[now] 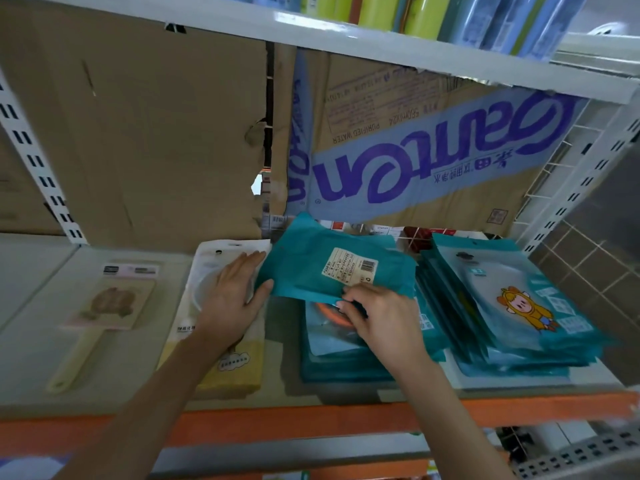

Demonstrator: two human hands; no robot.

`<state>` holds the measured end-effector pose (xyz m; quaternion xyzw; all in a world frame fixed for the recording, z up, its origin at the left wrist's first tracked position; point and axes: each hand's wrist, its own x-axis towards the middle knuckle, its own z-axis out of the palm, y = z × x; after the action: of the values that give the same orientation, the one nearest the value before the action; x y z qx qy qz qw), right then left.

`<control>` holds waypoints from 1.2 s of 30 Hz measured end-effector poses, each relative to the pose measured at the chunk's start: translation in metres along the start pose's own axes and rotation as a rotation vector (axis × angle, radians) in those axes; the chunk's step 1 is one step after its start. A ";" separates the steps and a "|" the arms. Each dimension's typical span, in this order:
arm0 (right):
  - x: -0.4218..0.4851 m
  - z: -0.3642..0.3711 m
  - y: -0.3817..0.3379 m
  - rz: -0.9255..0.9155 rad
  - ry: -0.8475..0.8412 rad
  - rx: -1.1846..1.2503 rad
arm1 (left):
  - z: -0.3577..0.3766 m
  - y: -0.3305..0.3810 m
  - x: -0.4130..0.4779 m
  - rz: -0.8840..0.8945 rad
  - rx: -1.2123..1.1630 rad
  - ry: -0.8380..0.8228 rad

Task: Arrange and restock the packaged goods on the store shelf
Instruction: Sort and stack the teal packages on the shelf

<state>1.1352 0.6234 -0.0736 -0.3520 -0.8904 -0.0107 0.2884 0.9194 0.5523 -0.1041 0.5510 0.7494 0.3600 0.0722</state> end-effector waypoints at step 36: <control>0.058 -0.066 0.023 0.780 0.070 1.643 | -0.045 0.071 0.059 -0.077 -1.129 -0.095</control>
<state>1.1494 0.6614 0.0077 -0.3116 -0.4263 0.7149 0.4584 0.9292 0.5925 -0.0101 0.4147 0.4562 0.6768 0.4024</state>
